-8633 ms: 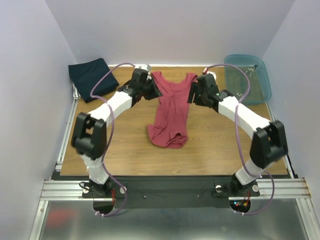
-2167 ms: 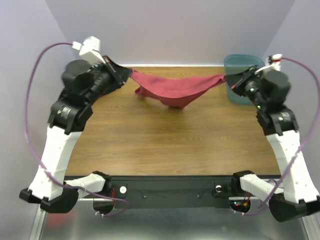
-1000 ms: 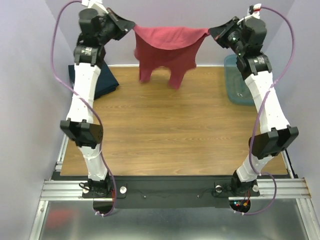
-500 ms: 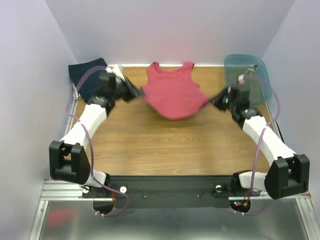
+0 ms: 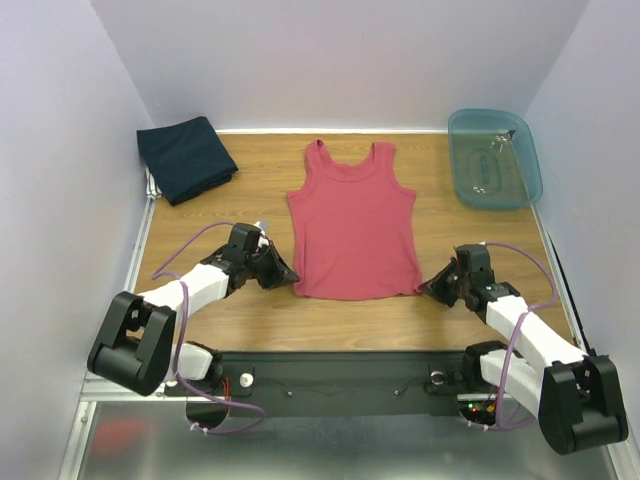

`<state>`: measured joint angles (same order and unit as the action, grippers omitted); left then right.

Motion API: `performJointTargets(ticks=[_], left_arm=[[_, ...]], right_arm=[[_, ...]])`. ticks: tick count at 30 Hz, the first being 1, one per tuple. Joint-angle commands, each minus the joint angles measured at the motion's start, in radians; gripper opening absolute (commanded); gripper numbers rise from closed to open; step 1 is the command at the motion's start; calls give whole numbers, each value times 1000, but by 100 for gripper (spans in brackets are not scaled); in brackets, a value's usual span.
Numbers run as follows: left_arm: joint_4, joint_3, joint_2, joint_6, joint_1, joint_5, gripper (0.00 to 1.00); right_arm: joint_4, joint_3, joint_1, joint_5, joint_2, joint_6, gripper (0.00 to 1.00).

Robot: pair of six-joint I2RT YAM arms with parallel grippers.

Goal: Fold and stack the tank tops
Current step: Flatten the tank top out

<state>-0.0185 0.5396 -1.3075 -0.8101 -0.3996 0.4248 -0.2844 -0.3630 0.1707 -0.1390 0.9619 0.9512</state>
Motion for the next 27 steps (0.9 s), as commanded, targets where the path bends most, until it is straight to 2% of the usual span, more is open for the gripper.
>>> performJointTargets(ticks=[1, 7, 9, 11, 12, 14, 16, 17, 21, 24, 26, 27], left_arm=[[17, -4, 54, -15, -4, -61, 0], [98, -15, 74, 12, -4, -64, 0], [110, -17, 76, 22, -4, -58, 6], [138, -6, 83, 40, -4, -55, 20], [149, 0, 88, 51, -4, -55, 25], [192, 31, 115, 75, -4, -61, 37], [238, 77, 140, 88, -4, -87, 42], [258, 95, 164, 101, -2, -102, 53], [298, 190, 174, 138, 21, -156, 55], [263, 256, 96, 166, 88, -127, 54], [184, 324, 21, 198, 114, -95, 54], [183, 365, -86, 219, 119, -92, 52]], right_arm=[[-47, -4, -5, 68, -32, 17, 0], [-182, -77, -17, 214, -57, -34, 2], [-214, -97, -23, 239, -51, -54, 5], [-234, -116, -28, 262, -45, -66, 14], [-239, -122, -31, 265, -43, -71, 25], [-255, -139, -33, 269, -49, -80, 38], [-268, -160, -33, 271, -61, -91, 50], [-282, -171, -33, 276, -75, -98, 58], [-300, -231, -33, 250, -92, -133, 63], [-242, -283, -22, 106, -49, -166, 62], [-199, -342, 97, 125, 12, -138, 59], [-196, -379, 172, 189, 35, -121, 59]])
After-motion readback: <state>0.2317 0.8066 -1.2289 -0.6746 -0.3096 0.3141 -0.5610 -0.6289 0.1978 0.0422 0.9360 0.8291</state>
